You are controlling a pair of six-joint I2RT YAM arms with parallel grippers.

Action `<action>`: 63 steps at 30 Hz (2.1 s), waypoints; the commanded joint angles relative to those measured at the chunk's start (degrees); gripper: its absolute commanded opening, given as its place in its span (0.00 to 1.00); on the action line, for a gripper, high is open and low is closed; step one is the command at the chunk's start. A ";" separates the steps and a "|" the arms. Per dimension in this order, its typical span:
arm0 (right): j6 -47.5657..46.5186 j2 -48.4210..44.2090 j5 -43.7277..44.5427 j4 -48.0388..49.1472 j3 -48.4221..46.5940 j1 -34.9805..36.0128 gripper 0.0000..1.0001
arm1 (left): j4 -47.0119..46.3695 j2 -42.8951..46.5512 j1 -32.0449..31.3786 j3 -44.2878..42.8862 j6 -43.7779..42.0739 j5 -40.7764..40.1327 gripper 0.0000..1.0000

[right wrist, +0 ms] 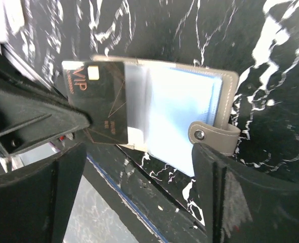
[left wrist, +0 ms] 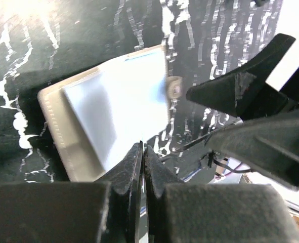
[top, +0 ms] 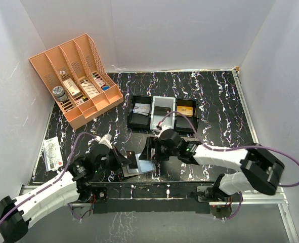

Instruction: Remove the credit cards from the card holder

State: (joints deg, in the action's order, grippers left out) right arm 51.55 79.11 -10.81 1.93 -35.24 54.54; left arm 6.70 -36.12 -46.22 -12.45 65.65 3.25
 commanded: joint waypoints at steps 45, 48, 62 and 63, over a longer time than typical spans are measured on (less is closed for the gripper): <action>16.18 -6.43 -35.29 45.70 14.06 -18.40 0.40 | -48.94 -9.25 0.08 0.89 2.37 14.88 0.00; 16.76 -5.80 -36.88 48.14 13.85 -18.37 0.37 | -49.13 -10.62 0.07 0.38 2.59 15.67 0.00; 21.24 -3.37 -38.90 58.32 17.37 -18.59 0.01 | -45.76 -8.63 0.11 1.00 2.97 16.39 0.00; 21.27 -3.35 -38.52 58.45 17.48 -18.79 0.00 | -44.65 -8.09 0.10 0.85 2.54 16.22 0.00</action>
State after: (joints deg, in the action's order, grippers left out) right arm 72.42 76.07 -49.15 55.13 -18.79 36.01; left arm -40.21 -46.83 -46.24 -10.24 69.95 19.46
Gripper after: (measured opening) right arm 0.022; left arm 0.009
